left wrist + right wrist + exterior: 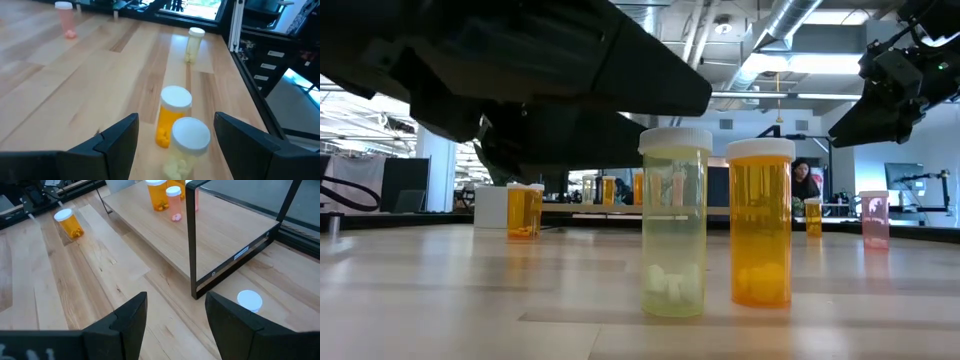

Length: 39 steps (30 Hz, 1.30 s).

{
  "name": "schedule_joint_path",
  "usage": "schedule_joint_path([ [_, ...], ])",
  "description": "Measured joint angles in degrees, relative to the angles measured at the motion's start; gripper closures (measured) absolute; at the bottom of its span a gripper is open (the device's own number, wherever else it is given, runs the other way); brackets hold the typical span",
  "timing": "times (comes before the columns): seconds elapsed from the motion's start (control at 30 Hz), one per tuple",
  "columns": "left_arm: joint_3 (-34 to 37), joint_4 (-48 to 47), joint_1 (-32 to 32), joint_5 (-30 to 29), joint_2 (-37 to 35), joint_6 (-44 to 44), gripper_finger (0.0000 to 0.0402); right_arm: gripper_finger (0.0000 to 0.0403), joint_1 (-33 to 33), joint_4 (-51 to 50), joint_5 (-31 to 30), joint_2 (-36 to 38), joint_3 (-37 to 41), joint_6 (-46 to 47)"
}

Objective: Pick and place medicine bottles onto shelf by color
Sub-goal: Put the left yellow pill bottle on the shelf aligned with the other yellow pill bottle

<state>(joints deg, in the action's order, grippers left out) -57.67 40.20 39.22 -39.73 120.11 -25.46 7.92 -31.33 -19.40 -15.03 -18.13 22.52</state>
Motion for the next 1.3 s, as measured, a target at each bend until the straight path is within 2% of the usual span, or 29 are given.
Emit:
schedule_joint_path([
  [0.33,0.0,-0.87,-0.89,5.04,0.0,-1.06,0.0155,0.0178,0.0,0.0,0.0,0.0,0.0,-0.01],
  [0.77,0.0,-2.75,-1.09,6.01,0.0,-2.42,0.0157,0.0178,0.01,0.0,-0.01,0.0,0.0,-0.01],
  [1.3,0.0,-2.4,-1.38,6.55,0.0,-1.8,0.0263,0.0178,0.02,0.0,0.0,0.0,0.0,-0.02],
])
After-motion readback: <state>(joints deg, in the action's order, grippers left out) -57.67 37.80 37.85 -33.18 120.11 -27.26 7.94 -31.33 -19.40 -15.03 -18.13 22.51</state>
